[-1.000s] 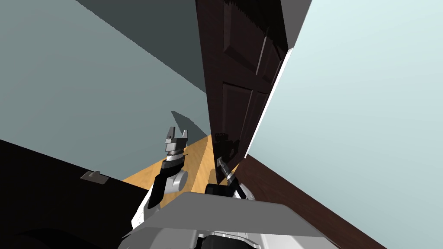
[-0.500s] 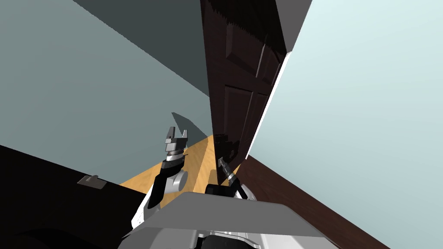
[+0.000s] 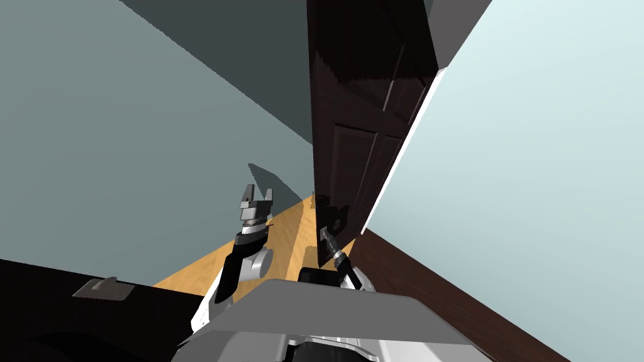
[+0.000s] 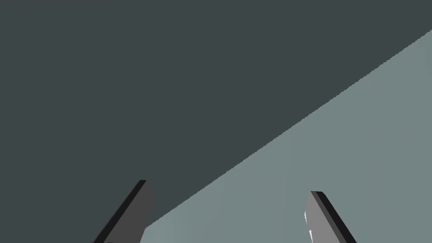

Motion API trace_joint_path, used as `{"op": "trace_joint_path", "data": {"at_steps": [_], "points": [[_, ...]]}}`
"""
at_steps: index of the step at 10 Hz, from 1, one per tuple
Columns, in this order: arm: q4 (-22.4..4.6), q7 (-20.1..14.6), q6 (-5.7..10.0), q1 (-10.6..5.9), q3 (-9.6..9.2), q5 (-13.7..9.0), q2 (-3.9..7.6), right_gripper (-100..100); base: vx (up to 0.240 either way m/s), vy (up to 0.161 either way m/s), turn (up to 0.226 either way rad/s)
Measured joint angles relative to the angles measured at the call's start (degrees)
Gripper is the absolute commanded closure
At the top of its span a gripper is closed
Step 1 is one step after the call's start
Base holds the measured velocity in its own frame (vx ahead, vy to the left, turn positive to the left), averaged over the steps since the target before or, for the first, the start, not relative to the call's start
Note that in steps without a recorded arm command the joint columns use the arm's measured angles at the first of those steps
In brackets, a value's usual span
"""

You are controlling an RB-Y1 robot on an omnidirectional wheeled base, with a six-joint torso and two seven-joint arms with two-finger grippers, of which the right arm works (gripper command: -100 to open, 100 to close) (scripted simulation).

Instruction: Push the door open

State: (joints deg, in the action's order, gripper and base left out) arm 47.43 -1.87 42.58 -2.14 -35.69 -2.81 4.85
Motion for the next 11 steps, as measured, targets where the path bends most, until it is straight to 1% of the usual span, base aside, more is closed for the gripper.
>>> {"op": "trace_joint_path", "data": {"at_steps": [2,3,4,5,6,7,11], "points": [[-0.81,0.28,-0.08,-0.77,1.01,-0.32,-0.47,100,0.106,0.094,-0.025],[-1.98,0.44,0.65,-1.15,1.52,-0.46,-0.71,100,0.118,0.134,-0.054],[-2.66,0.47,0.77,-1.64,2.38,-0.77,-0.7,100,0.117,0.158,-0.06],[-3.06,0.45,1.12,-1.79,3.18,-1.05,-0.4,100,0.153,0.171,-0.099],[-2.14,0.57,0.76,-1.33,4.16,-1.37,0.22,100,0.147,0.147,-0.087],[-2.16,0.78,0.73,-1.35,4.93,-1.6,0.26,-100,-0.085,0.019,-0.055],[-1.25,0.51,0.5,-1.0,4.42,-1.73,0.21,-100,-0.215,-0.079,-0.03]]}}
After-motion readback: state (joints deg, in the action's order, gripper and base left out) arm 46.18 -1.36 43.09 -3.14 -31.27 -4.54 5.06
